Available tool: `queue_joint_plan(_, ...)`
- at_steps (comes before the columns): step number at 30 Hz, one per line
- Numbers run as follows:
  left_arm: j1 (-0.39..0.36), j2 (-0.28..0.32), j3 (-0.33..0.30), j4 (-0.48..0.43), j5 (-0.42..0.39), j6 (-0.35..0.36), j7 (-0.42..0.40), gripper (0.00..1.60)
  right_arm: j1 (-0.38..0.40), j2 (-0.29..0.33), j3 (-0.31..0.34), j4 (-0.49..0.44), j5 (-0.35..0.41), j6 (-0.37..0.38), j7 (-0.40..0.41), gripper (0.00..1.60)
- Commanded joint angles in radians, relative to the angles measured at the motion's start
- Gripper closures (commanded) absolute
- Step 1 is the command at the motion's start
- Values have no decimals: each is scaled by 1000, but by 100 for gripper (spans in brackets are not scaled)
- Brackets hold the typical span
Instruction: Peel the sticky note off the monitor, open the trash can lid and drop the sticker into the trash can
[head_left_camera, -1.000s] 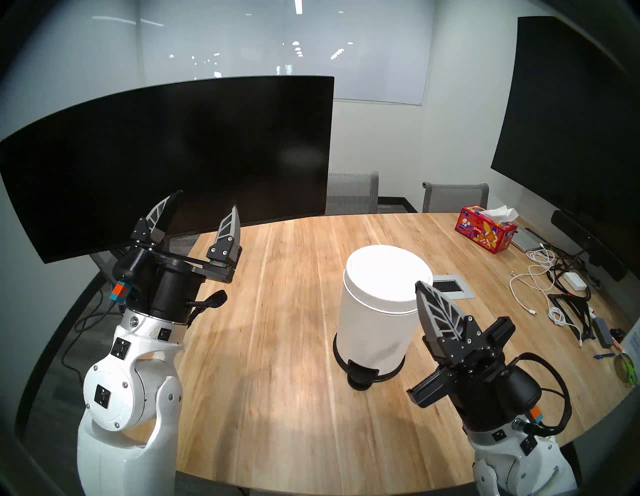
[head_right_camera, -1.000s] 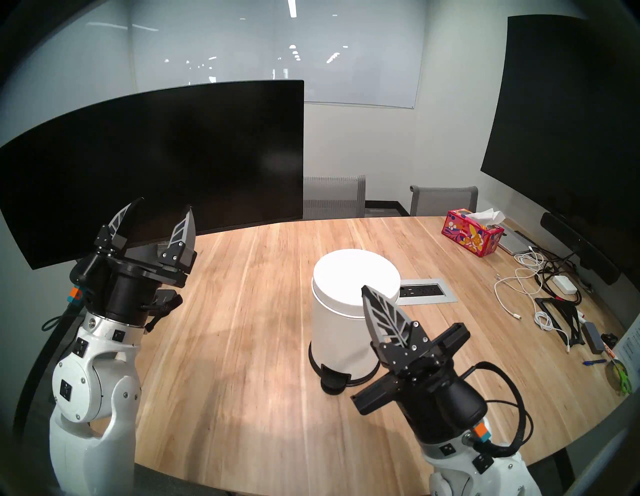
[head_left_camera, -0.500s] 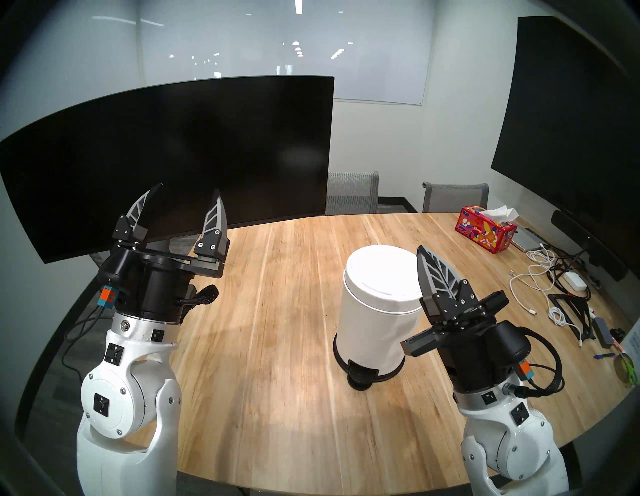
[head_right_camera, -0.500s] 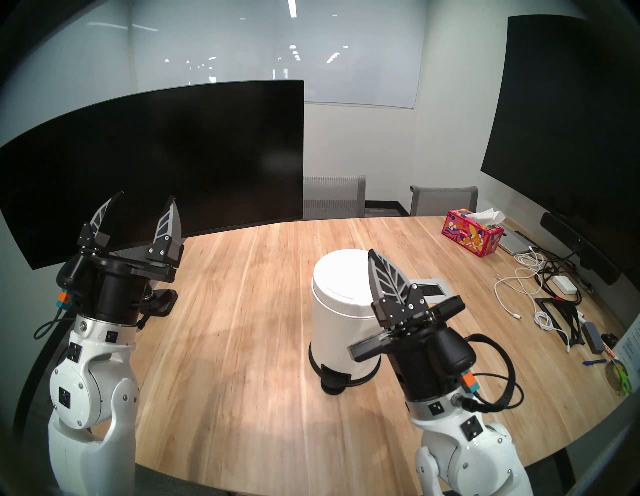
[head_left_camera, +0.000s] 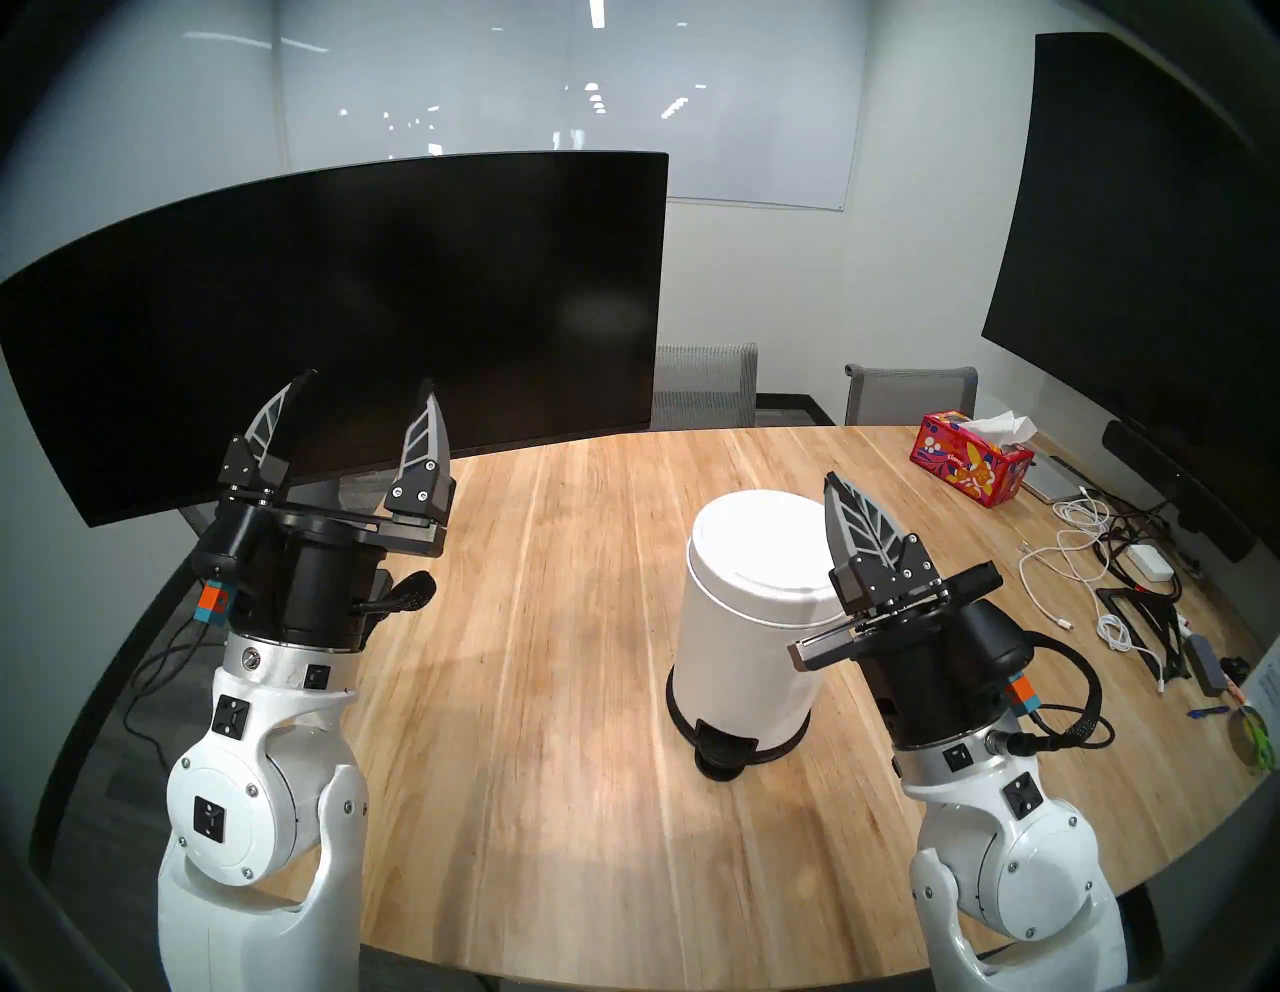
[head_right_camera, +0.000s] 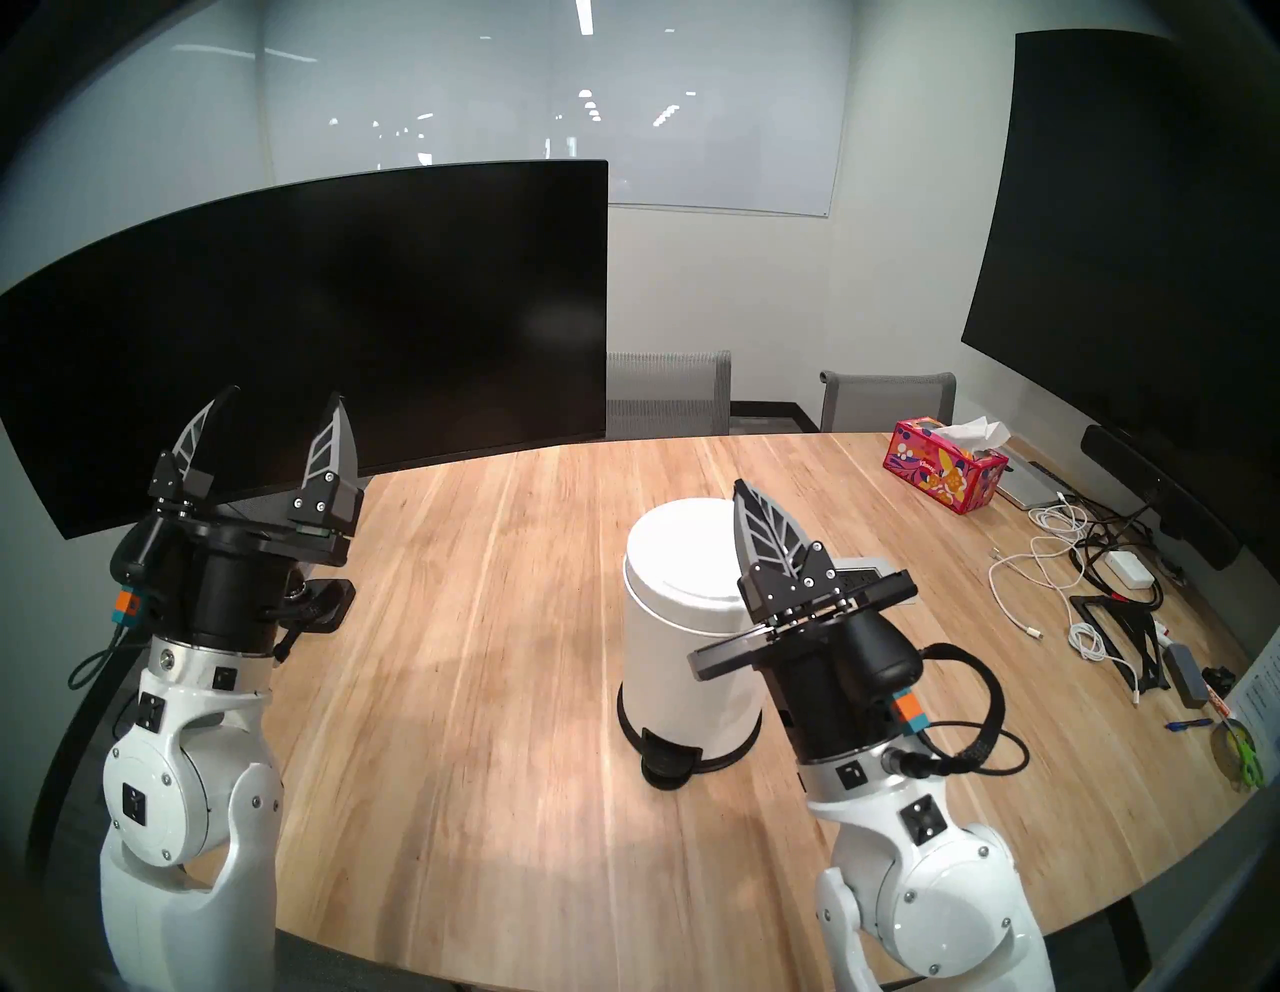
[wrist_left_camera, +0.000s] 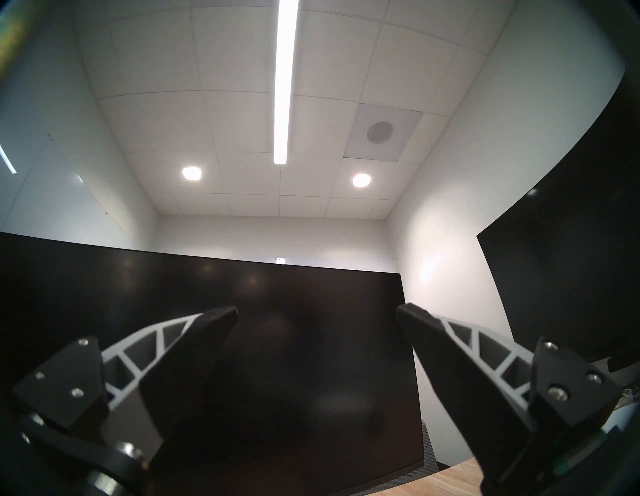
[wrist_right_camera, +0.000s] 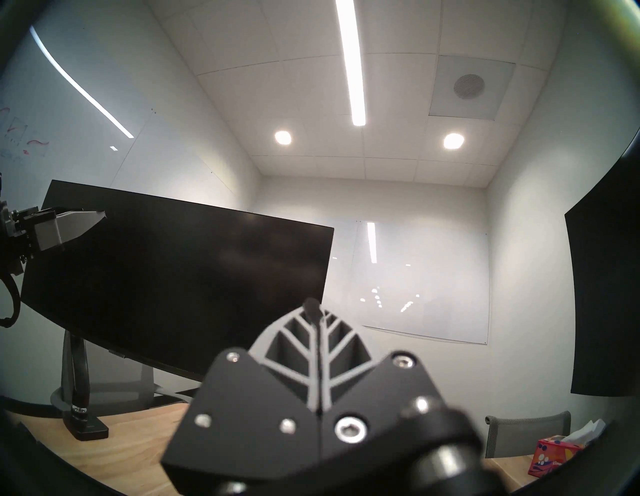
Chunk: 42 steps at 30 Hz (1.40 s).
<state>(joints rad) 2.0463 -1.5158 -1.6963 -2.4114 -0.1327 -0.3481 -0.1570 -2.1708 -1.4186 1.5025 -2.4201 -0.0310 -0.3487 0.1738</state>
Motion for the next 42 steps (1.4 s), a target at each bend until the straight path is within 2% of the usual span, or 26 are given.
queue_joint_plan(1,-6,2,1,-27,-4,-8,-3,0,22,-16,-11,-23,1,5,-12,160)
queue_joint_plan(42,-7,2,0,-26,-8,-9,-7,0,31,-13,-22,-23,-11,18,-32,160)
